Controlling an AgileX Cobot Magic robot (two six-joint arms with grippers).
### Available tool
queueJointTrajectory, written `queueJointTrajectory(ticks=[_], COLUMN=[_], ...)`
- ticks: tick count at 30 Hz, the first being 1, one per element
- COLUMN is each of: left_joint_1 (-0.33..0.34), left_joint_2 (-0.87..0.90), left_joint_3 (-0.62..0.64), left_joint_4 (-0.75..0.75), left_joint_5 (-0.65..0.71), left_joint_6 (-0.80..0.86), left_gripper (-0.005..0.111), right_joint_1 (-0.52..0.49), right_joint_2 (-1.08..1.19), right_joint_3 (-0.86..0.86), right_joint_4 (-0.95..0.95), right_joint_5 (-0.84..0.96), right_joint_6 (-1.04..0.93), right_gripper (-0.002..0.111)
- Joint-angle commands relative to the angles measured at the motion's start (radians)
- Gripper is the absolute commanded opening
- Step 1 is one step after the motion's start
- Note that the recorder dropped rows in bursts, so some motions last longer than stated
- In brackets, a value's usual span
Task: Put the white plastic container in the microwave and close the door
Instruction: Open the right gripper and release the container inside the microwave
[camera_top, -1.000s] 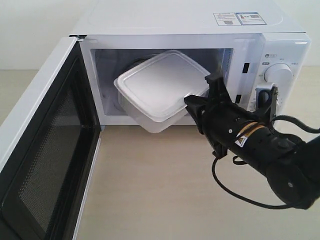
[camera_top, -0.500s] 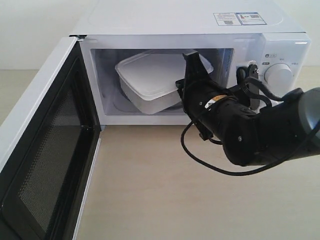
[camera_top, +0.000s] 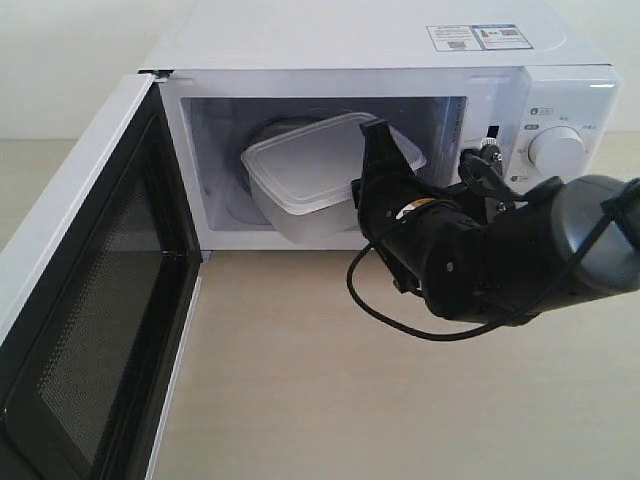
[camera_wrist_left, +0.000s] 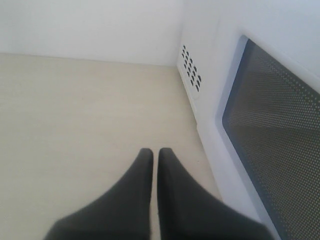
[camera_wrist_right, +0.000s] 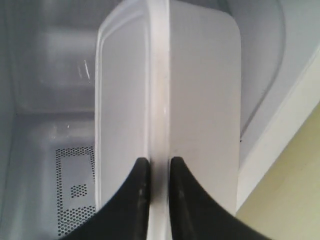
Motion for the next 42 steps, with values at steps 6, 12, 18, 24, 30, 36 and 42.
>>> queueJointTrajectory(ticks=[6,12,18,24,30,36,42], left_joint_1=[0.003,0.003,0.003,0.003,0.003,0.003,0.003], left_joint_2=[-0.003,-0.003,-0.003,-0.003,-0.003,-0.003,-0.003], left_joint_3=[0.003,0.003,0.003,0.003,0.003,0.003,0.003], left_joint_4=[-0.001,-0.001,-0.001,-0.001,-0.001,-0.001,-0.001], left_joint_5=[-0.004,-0.004,-0.004,-0.004,-0.004,-0.006,-0.006], left_joint_6=[0.004,0.004,0.004,0.004,0.004,0.004,0.004], left_gripper=[0.004,0.004,0.004,0.004,0.004,0.004,0.004], right_joint_1=[0.006,0.006,0.006,0.006,0.006,0.006,0.006], right_joint_2=[0.061,0.079,0.079,0.079,0.079,0.079,0.079], right_joint_3=[-0.101,-0.113,-0.113,-0.113,-0.113,-0.113,-0.113], right_joint_4=[0.016,0.042,0.058,0.059,0.057,0.035,0.031], right_joint_5=[-0.012,-0.058,-0.058,-0.058,-0.06,-0.062,-0.07], right_joint_6=[-0.008,-0.027,-0.069,-0.07,-0.045,-0.045,-0.045], right_gripper=[0.0,0.0,0.0,0.0,0.0,0.0,0.007])
